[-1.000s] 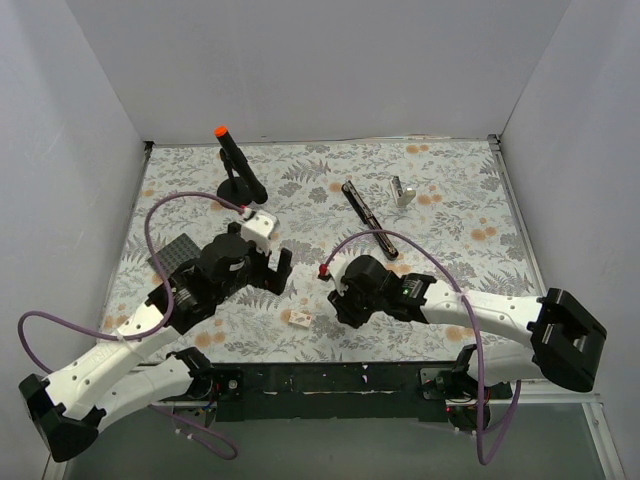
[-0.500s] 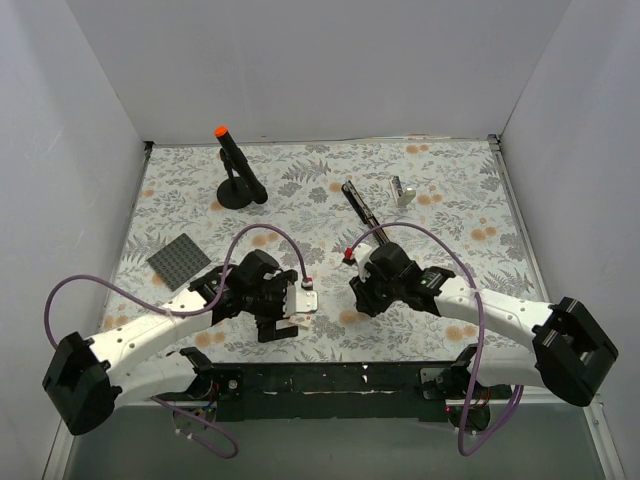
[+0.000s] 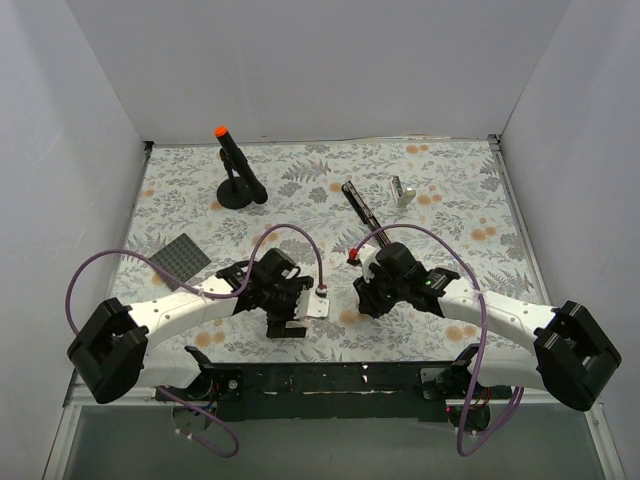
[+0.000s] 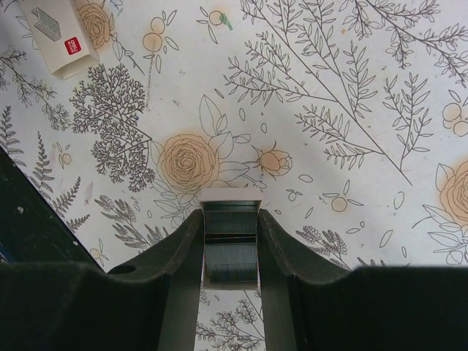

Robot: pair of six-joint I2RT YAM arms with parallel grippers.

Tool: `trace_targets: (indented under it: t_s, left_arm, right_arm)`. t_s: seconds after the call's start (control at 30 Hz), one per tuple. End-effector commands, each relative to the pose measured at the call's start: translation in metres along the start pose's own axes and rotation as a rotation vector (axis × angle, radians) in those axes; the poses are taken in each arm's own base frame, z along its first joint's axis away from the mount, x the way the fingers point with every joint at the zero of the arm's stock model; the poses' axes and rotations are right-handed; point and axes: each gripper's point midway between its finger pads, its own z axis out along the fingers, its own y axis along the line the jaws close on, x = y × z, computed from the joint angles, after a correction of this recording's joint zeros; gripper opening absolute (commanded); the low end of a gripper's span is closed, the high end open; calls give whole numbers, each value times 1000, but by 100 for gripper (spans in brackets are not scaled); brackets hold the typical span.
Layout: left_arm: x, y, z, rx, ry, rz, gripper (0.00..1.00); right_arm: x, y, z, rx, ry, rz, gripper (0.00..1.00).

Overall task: Unload the staples from the stapler
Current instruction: Adjust the shell at the center of the board.

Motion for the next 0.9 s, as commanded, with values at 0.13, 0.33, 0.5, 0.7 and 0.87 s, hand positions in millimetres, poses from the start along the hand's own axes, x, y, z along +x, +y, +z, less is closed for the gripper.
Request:
trace_targets:
  t_s: [0.13,0.33,0.5,0.7,0.87]
  left_arm:
    - [-19,9,13,9,-40,112,80]
    - [-11,6,21,23,-19,106,77]
    - [-9,2,25,33,-24,92,72]
    - [-3,-1,28,32,-9,97,69]
    - [-1,-6,29,46,-5,88,64]
  right_arm:
    - [-18,1,-5,-21,-75,-17,17]
    - [-17,1,-5,-23,-74,-10,17]
    - [-16,0,-5,-22,-75,-9,17]
    - [-16,0,-5,-24,-75,-10,17]
    - [-18,0,-6,-26,-83,-7,17]
